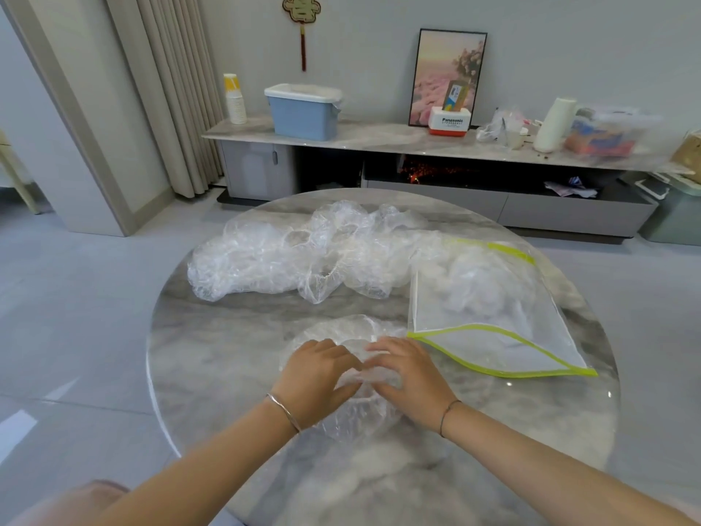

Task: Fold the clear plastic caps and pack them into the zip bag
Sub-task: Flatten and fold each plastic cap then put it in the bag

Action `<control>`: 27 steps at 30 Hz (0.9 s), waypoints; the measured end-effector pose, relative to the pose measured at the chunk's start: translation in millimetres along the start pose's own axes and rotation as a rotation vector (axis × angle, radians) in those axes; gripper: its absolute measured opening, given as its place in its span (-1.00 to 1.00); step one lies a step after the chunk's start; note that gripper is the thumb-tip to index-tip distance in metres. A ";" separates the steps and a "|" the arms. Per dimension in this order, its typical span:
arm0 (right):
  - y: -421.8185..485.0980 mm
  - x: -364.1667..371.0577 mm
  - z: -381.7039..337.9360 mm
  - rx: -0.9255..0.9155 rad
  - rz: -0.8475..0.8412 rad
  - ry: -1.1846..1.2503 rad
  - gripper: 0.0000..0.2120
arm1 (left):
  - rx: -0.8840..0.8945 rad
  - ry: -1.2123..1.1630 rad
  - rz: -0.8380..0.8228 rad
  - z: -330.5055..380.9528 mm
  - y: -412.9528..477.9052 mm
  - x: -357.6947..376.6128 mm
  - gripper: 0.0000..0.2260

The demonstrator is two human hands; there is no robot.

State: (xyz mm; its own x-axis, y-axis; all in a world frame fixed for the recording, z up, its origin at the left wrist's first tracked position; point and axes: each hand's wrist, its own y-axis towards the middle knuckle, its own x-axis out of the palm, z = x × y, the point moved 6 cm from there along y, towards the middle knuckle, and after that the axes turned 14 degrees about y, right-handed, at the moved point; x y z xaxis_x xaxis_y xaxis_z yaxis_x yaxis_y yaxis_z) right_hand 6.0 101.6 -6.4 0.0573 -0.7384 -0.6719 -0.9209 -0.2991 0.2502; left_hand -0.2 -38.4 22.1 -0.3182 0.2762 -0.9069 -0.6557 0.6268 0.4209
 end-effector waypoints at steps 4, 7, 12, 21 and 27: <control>-13.5 -19.3 10.2 0.158 0.101 0.300 -0.82 | -0.080 -0.048 -0.097 -10.4 -4.7 3.5 -0.56; -27.4 -34.4 21.2 0.233 0.193 0.449 -0.76 | -0.075 -0.067 -0.268 -23.9 -9.9 19.1 -0.47; -50.6 -49.7 34.8 0.204 0.175 0.300 -0.72 | -0.036 -0.234 -0.220 -13.5 -11.2 18.2 -0.58; -58.6 -42.6 18.1 0.261 0.101 0.473 -0.89 | -0.146 -0.487 -0.536 6.8 -15.8 14.6 -0.40; -56.1 -41.8 46.9 0.597 0.255 0.716 -0.92 | -0.308 -0.493 -0.577 -7.1 -21.7 30.3 -0.53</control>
State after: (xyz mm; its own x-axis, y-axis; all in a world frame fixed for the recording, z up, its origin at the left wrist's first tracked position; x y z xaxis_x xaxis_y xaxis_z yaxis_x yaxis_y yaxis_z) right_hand 37.2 177.7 -25.1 -0.1320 -0.9912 -0.0125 -0.9712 0.1319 -0.1985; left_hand -0.4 -48.8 -14.4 0.4174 0.3047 -0.8561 -0.8059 0.5594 -0.1939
